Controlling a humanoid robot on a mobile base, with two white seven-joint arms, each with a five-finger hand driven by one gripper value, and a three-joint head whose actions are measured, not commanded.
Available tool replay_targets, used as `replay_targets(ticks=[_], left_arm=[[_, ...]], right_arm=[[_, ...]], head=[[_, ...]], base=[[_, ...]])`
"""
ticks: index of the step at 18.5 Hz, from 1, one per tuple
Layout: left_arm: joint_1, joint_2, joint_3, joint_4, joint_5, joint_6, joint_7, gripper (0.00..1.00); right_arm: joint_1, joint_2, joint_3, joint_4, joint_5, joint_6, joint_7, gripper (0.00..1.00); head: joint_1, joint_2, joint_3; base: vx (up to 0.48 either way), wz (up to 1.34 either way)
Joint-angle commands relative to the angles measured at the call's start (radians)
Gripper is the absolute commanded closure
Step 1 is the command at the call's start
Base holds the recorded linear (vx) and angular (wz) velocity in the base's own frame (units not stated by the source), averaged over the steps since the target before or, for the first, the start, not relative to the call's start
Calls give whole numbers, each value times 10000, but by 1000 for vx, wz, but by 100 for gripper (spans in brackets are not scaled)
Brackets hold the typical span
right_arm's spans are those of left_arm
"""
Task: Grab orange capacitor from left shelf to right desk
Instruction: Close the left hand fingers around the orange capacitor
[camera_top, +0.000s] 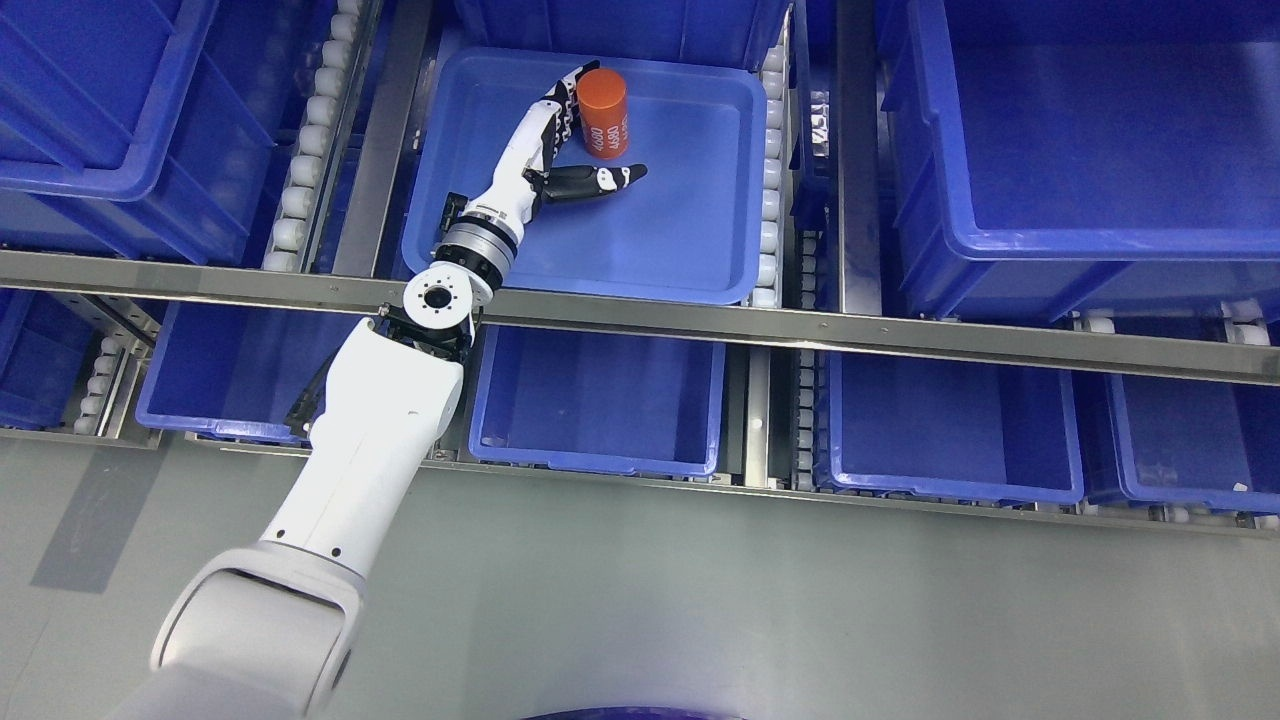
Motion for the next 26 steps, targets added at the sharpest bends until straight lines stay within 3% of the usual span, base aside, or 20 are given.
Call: replay_targets(ticks=[1,6,11,15,18,21,26], left_arm=[[-226,175,26,970,23,-80,-6,25],[-211,175,241,970,39,-723,-21,49],[-180,175,318,970,100,-1014,-21,65],[-88,175,364,940,588,-2224,9,100],[-58,175,486,299,1005,-2488,-6,100],[355,175,609,-1218,1143,-2427,-21,100],[2516,175,594,-4455,1143,-2534,-37,100]], right_arm=[[-16,-174,-107,-337,46,-3,3,0],[-16,-174,-107,-337,46,-3,3,0],[-16,-174,-107,-337,46,-3,3,0],[-16,-174,-107,-337,46,-3,3,0],[-16,-174,-107,-337,46,-3,3,0],[-16,-174,-107,-337,46,-3,3,0],[-16,-174,-107,-337,46,-3,3,0]], head=[[0,0,0],[0,0,0],[0,0,0],[0,0,0],[0,0,0],[0,0,0],[0,0,0]], base=[[0,0],[0,0],[0,0],[0,0],[0,0],[0,0],[0,0]])
